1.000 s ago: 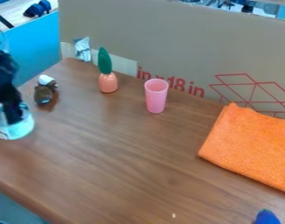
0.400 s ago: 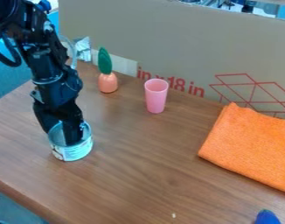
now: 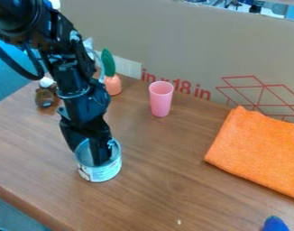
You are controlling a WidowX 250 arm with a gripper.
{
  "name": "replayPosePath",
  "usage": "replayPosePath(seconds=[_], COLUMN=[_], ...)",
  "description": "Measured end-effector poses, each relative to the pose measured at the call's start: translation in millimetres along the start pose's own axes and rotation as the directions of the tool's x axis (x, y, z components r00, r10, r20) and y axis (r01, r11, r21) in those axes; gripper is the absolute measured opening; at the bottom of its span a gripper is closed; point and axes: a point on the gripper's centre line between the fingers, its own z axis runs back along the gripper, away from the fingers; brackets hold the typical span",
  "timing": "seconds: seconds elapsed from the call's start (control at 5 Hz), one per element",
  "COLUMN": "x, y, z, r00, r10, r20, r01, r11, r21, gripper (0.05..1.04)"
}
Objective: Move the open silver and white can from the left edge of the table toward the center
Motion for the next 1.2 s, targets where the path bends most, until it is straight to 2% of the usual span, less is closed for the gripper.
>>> replayPosePath(seconds=[0.4, 0.6, 1.0, 1.2], x=[-5, -2, 3, 6], y=[16, 24, 44, 62], z=[10, 21, 50, 60], r00=[0.996, 0.995, 0.994, 0.988], r10=[0.086, 0.092, 0.103, 0.152], r20=[0.015, 0.048, 0.037, 0.039], r01=[-0.086, -0.093, -0.108, -0.157], r11=[0.996, 0.995, 0.981, 0.973], r21=[0.002, 0.026, 0.163, 0.167], gripper=[1.002, 1.002, 1.002, 1.002])
